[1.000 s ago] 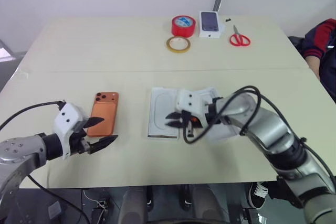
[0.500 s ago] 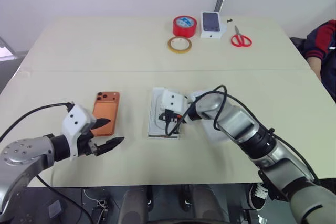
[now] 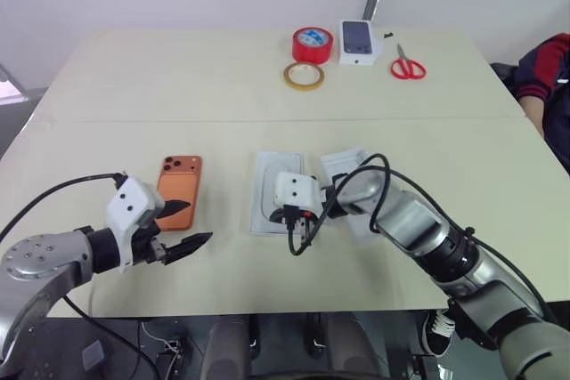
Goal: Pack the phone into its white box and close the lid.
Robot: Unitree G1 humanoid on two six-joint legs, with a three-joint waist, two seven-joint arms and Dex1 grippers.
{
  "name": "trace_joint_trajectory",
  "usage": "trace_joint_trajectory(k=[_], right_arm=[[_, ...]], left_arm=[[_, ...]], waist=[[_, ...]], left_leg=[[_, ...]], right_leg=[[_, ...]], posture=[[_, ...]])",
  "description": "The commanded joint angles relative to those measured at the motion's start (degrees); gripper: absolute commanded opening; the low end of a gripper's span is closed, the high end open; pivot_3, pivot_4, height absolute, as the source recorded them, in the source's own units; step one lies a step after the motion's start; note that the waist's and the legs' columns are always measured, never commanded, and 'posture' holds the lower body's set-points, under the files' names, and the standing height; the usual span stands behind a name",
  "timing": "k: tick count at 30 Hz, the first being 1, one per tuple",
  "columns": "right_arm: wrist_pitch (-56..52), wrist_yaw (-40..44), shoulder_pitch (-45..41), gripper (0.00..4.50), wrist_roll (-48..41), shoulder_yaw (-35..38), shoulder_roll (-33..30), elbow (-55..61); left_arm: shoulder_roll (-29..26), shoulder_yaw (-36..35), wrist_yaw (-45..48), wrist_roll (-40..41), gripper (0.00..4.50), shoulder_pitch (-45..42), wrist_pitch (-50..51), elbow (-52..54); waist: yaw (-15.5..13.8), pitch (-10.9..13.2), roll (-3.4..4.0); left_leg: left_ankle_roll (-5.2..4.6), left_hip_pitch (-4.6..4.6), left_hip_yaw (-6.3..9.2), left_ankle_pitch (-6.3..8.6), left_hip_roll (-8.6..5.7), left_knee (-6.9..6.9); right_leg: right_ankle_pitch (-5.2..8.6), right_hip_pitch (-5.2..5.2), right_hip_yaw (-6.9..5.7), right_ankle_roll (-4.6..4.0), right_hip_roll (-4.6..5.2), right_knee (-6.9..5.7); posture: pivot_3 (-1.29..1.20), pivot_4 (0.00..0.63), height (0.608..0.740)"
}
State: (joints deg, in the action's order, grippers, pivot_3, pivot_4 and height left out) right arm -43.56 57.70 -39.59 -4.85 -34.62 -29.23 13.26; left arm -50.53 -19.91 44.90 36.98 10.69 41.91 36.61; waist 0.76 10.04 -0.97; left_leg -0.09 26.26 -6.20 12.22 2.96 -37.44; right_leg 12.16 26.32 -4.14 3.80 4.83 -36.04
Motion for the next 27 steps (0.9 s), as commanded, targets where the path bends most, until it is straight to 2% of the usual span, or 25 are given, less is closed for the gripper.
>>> trace_joint_trajectory(k=[1, 8, 14, 15, 18, 21, 24, 27], right_arm=[[0.1, 0.7, 0.2, 0.05, -0.5, 0.6, -0.4, 2.4], [1.7, -3.1, -1.3, 0.05, 0.1, 3.9, 2.5, 0.2], [1.5, -9.4, -7.2, 0.05, 1.4, 6.8, 9.2, -4.9], [1.2, -10.3, -8.1, 0.02, 1.5, 6.8, 10.6, -5.8], [2.6, -13.8, -10.9, 0.02, 4.1, 4.6, 15.8, -11.1], [4.6, -16.4, -12.9, 0.02, 7.1, 2.4, 20.3, -18.2], [6.1, -18.1, -15.1, 0.02, 9.2, 1.0, 24.3, -24.4], [8.5, -18.2, -16.4, 0.02, 11.3, -1.0, 26.7, -28.7]], left_arm=[[-0.2, -0.6, 0.1, 0.5, 4.01, -0.7, -0.2, 0.7], [0.7, -2.3, -1.4, 0.8, 4.01, -0.5, 0.6, 0.4], [3.9, -6.5, -12.0, 2.9, 4.01, -6.2, 10.1, -6.5], [4.1, -6.5, -13.9, 2.2, 4.26, -7.2, 12.0, -7.7], [4.4, -5.9, -19.8, -0.3, 4.26, -10.4, 16.5, -11.5], [7.3, -7.5, -24.7, 1.8, 4.26, -16.9, 23.5, -16.1], [8.9, -8.7, -27.6, 1.8, 4.26, -21.4, 29.5, -21.1], [8.9, -6.8, -27.6, 1.2, 4.26, -23.4, 33.0, -24.4]], waist=[[0.0, 0.0, 0.00], [0.0, 0.0, 0.00], [0.0, 0.0, -0.02], [0.0, 0.0, -0.03], [0.2, 0.0, -0.06], [0.1, -0.1, -0.10], [0.1, -0.1, -0.21], [0.3, -0.1, -0.24]], left_leg=[[0.00, 0.00, 0.00, 0.00, 0.00, -0.01], [0.00, 0.00, 0.00, 0.00, 0.00, -0.01], [0.09, -0.03, 0.06, -0.06, 0.03, -0.01], [0.10, -0.04, 0.07, -0.07, 0.03, -0.01], [0.10, -0.05, 0.06, -0.07, 0.03, 0.01], [0.19, -0.05, 0.03, -0.12, 0.02, 0.01], [0.21, -0.04, 0.04, -0.14, 0.02, 0.00], [0.21, -0.04, 0.04, -0.14, 0.01, 0.01]], right_leg=[[0.00, 0.00, 0.00, 0.00, 0.00, 0.00], [0.00, 0.00, 0.00, 0.00, 0.00, -0.01], [-0.08, 0.00, -0.01, 0.14, -0.11, -0.10], [-0.10, -0.01, -0.01, 0.18, -0.12, -0.12], [-0.13, -0.02, 0.00, 0.22, -0.13, -0.13], [-0.13, -0.03, -0.02, 0.22, -0.15, -0.18], [-0.13, -0.05, -0.04, 0.23, -0.15, -0.21], [-0.13, -0.06, -0.04, 0.23, -0.15, -0.20]], posture=[[0.00, 0.150, 0.740], [0.00, 0.150, 0.740], [0.00, 0.150, 0.740], [0.00, 0.150, 0.740], [0.00, 0.150, 0.740], [0.00, 0.150, 0.740], [0.00, 0.150, 0.740], [0.00, 0.150, 0.740]])
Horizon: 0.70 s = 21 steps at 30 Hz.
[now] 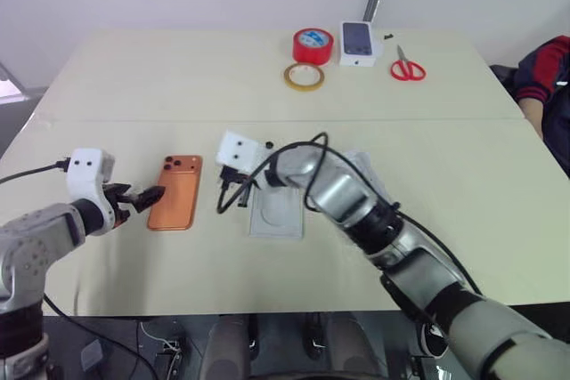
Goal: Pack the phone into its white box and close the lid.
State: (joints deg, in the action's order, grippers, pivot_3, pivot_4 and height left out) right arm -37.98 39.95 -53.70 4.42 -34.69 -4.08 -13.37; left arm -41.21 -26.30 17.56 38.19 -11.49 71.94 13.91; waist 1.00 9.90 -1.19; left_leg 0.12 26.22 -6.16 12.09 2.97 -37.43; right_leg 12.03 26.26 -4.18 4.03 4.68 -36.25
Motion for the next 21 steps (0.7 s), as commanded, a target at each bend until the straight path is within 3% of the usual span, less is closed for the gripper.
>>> trace_joint_trajectory(k=[1, 10, 21], right_arm=[[3.5, -0.3, -2.5, 0.02, 2.5, -1.5, 2.2, -3.2], [7.4, 2.9, -1.4, 0.02, 7.0, -5.7, 2.9, -5.4], [7.6, 5.3, -0.4, 0.02, 8.6, -4.7, 2.1, -4.4]], left_arm=[[-0.3, 0.3, 0.1, 0.1, 4.26, -1.7, 4.0, -2.5], [7.2, -1.1, 3.4, 7.0, 4.26, -6.3, 13.7, -0.4], [14.3, 0.1, 3.0, 8.2, 4.26, -7.5, 20.5, 3.8]], waist=[[0.0, 0.0, -0.03], [-0.2, 0.0, -0.03], [-0.4, -0.1, -0.05]], left_leg=[[0.00, 0.00, 0.00, 0.00, 0.00, 0.00], [0.02, -0.86, 0.11, 0.02, 0.00, 0.21], [0.01, -0.91, 0.21, 0.03, -0.05, 0.22]], right_leg=[[0.00, 0.00, 0.00, 0.00, 0.00, 0.00], [0.04, -0.78, 0.00, 0.03, 0.07, 0.11], [0.05, -0.88, -0.03, 0.03, 0.15, 0.12]], posture=[[0.00, 0.150, 0.740], [0.00, 0.150, 0.740], [0.00, 0.150, 0.740]])
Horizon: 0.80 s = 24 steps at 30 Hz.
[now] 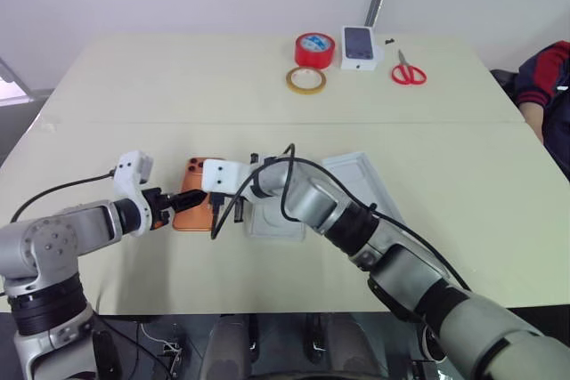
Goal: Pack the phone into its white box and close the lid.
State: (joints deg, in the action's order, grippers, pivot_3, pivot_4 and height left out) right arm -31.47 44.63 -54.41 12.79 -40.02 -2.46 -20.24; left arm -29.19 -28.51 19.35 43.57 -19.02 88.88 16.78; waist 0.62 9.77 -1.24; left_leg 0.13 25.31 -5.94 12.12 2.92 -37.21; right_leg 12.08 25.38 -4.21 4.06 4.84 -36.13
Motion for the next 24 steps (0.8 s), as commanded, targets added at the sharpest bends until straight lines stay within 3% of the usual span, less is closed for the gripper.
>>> trace_joint_trajectory(k=[1, 16, 24], right_arm=[[1.0, 0.7, 0.4, 0.02, 0.3, 0.7, 0.4, 2.7], [0.0, 1.9, 2.0, 0.02, 0.9, 1.1, 0.2, 4.0], [1.0, 1.0, 0.8, 0.02, 2.9, 1.4, -1.1, 4.3]], left_arm=[[2.6, 2.4, 1.2, 2.8, 4.26, 0.1, 3.6, 1.1], [5.2, -0.3, -0.4, 4.8, 4.26, -2.2, 3.6, -0.4], [3.3, 0.5, -0.6, 4.4, 4.26, -1.2, 3.6, -0.4]], waist=[[0.0, 0.0, 0.01], [-0.1, -0.1, 0.00], [0.1, -0.1, 0.00]], left_leg=[[0.00, 0.00, 0.00, 0.00, 0.00, 0.00], [-0.07, -0.01, 0.08, 0.04, -0.07, 0.00], [-0.07, -0.01, 0.08, 0.04, -0.06, 0.00]], right_leg=[[0.00, 0.00, 0.00, 0.00, 0.00, 0.00], [0.11, -0.06, -0.07, -0.08, 0.20, 0.01], [0.14, -0.05, -0.07, -0.12, 0.20, 0.01]], posture=[[0.00, 0.150, 0.740], [0.00, 0.150, 0.740], [0.00, 0.150, 0.740]])
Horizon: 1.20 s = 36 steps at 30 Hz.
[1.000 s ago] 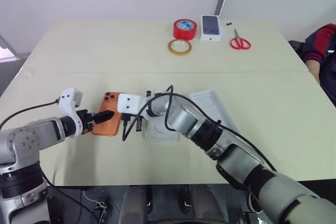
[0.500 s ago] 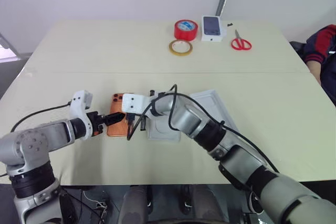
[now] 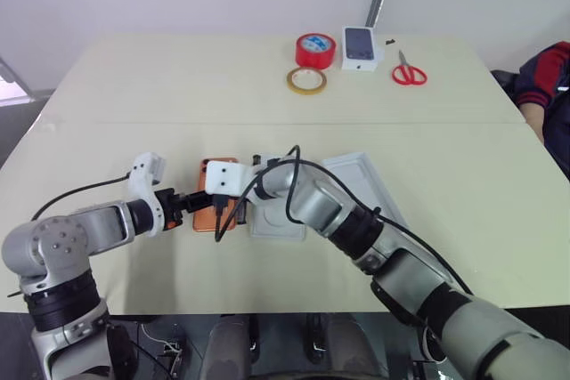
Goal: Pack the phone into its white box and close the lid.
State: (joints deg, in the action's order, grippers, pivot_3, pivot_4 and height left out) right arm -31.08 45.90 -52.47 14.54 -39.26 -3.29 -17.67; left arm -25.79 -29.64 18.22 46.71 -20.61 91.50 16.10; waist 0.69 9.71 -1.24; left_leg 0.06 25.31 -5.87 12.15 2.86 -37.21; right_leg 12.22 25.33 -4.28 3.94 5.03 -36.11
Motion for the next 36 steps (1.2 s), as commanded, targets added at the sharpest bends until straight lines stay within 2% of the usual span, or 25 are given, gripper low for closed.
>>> trace_joint_trajectory(k=[1, 7, 18, 27, 36], right_arm=[[0.6, -0.3, -1.3, 0.02, 1.3, 0.7, -0.4, 1.8], [0.0, 3.2, -2.4, 0.02, 3.0, 0.1, -4.5, 6.8], [4.4, 6.8, -3.4, 0.02, 8.5, -4.0, -6.9, 6.2], [11.0, 9.8, -5.3, 0.02, 11.5, -6.5, -5.6, 3.2], [14.2, 12.5, -3.6, 0.02, 13.1, -7.5, -4.8, 3.0]], left_arm=[[-0.2, 1.5, 0.6, 1.2, 4.26, 0.4, 1.0, 0.2], [-1.3, 0.9, 1.3, 0.9, 4.26, 1.5, 1.0, 1.3], [-2.2, -0.1, 2.4, 0.3, 4.26, 1.7, 0.9, 1.9], [-1.6, 0.2, 2.7, 0.5, 4.26, 1.8, 0.2, 2.2], [-0.9, -0.5, 3.0, 1.4, 4.26, 3.2, 0.0, 4.0]], waist=[[0.0, 0.0, 0.00], [0.2, 0.0, 0.00], [0.4, 0.0, 0.00], [0.4, 0.0, 0.00], [0.5, 0.0, 0.00]], left_leg=[[0.00, 0.00, 0.00, 0.00, 0.00, 0.00], [-0.01, 0.02, -0.01, 0.01, 0.01, 0.01], [-0.01, 0.02, -0.05, 0.01, 0.01, 0.05], [0.00, 0.02, -0.05, 0.01, 0.03, 0.06], [0.01, 0.00, -0.04, 0.02, 0.07, 0.08]], right_leg=[[0.00, 0.00, 0.00, 0.00, 0.00, 0.00], [0.00, 0.02, 0.00, -0.01, 0.00, 0.02], [0.01, 0.08, 0.00, -0.01, -0.02, 0.02], [0.01, 0.08, 0.00, -0.01, -0.02, 0.02], [0.01, 0.08, 0.00, -0.02, -0.01, 0.02]], posture=[[0.00, 0.150, 0.740], [0.00, 0.150, 0.740], [0.00, 0.150, 0.740], [0.00, 0.150, 0.740], [0.00, 0.150, 0.740]])
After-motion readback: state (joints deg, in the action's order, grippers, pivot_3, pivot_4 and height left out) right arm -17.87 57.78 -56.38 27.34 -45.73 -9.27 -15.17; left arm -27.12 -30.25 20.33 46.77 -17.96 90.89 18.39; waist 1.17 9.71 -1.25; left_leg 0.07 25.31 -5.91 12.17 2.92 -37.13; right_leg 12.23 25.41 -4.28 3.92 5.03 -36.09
